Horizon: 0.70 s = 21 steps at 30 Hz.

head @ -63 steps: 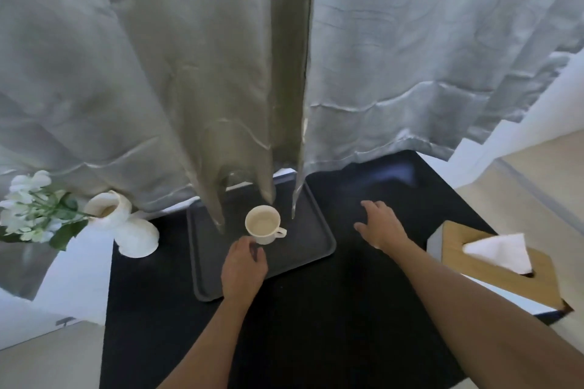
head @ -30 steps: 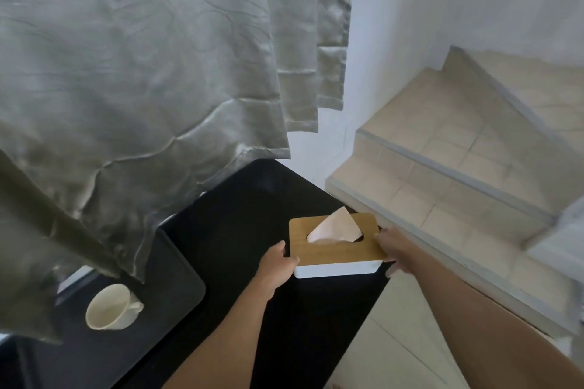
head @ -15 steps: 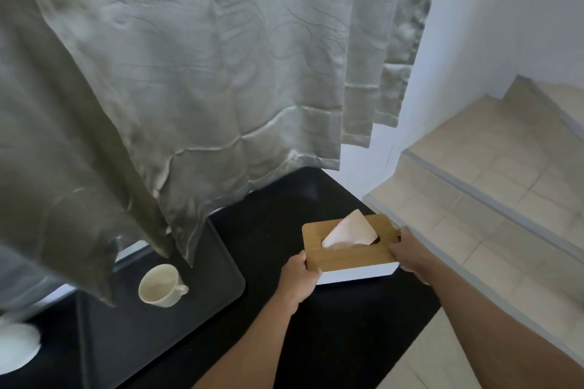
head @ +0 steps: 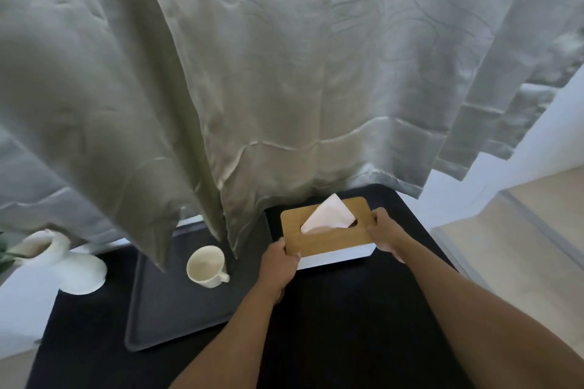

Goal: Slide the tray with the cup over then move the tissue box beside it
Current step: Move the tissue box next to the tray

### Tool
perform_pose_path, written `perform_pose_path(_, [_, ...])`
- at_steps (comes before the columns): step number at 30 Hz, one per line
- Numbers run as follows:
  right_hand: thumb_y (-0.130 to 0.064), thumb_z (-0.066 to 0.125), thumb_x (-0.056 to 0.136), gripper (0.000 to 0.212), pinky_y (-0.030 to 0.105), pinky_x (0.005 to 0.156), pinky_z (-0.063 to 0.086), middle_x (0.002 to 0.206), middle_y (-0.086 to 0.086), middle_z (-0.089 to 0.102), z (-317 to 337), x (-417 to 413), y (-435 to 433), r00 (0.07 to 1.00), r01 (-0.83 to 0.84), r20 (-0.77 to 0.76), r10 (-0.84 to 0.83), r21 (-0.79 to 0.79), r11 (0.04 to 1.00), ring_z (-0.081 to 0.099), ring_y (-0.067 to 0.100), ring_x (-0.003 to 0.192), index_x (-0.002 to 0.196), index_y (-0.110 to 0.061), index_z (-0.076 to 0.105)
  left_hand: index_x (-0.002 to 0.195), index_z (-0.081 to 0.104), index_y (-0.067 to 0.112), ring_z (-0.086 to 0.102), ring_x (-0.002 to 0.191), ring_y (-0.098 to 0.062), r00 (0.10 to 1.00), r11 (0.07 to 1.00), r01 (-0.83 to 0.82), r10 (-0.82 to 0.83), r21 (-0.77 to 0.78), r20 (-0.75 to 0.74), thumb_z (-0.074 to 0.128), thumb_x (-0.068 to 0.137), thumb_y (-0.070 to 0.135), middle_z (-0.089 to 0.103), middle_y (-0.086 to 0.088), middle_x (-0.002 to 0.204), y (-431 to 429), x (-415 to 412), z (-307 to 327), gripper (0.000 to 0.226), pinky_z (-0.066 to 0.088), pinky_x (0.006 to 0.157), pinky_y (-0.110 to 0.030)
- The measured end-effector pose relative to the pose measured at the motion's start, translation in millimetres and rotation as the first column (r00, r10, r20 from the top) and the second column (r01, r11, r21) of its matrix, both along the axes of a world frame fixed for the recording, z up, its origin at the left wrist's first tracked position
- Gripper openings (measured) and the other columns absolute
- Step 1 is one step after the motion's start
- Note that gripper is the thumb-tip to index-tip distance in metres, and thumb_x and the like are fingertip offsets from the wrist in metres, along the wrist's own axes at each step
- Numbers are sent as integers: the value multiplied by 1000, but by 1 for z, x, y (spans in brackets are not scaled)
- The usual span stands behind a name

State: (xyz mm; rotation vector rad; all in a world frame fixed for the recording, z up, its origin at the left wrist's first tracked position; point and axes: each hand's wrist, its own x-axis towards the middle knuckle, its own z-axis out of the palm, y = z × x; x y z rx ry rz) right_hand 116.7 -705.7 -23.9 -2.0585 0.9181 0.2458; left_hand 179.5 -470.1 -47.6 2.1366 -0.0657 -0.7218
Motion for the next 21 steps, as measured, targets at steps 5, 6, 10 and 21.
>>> perform_pose_path(5, [-17,44,98,34,42,85,54,98,4,56,-12,44,-7,998,-65,7,65,-40,997,58,21,89,131,-12,38,147,49,17,58,127,-26,998,999,-48,47,12,41,61,87,25,61,-5,141,0,34,-12,62,49,108,-47])
perform_pose_path(6, [-17,43,99,33,43,87,54,97,4,56,-13,50,-7,998,-69,9,70,-45,997,58,21,90,131,-11,39,145,52,17,60,124,-26,997,999,-52,51,5,55,61,89,23,63,-4,137,-1,37,-7,58,50,106,-46])
perform_pose_path(10, [-26,40,100,33,45,87,55,100,5,58,-19,69,-11,996,-86,9,87,-54,995,60,24,95,129,-10,40,135,60,19,64,116,-25,997,998,-58,59,-21,51,61,90,17,68,-3,127,-3,53,-8,46,52,103,-46])
perform_pose_path(21, [-15,41,98,30,41,75,47,103,14,59,-51,81,-14,1000,-26,1,26,-41,999,53,25,84,127,-8,42,130,60,16,64,112,-23,997,998,-6,11,-58,79,60,93,10,68,-4,121,1,67,-25,38,53,101,-47])
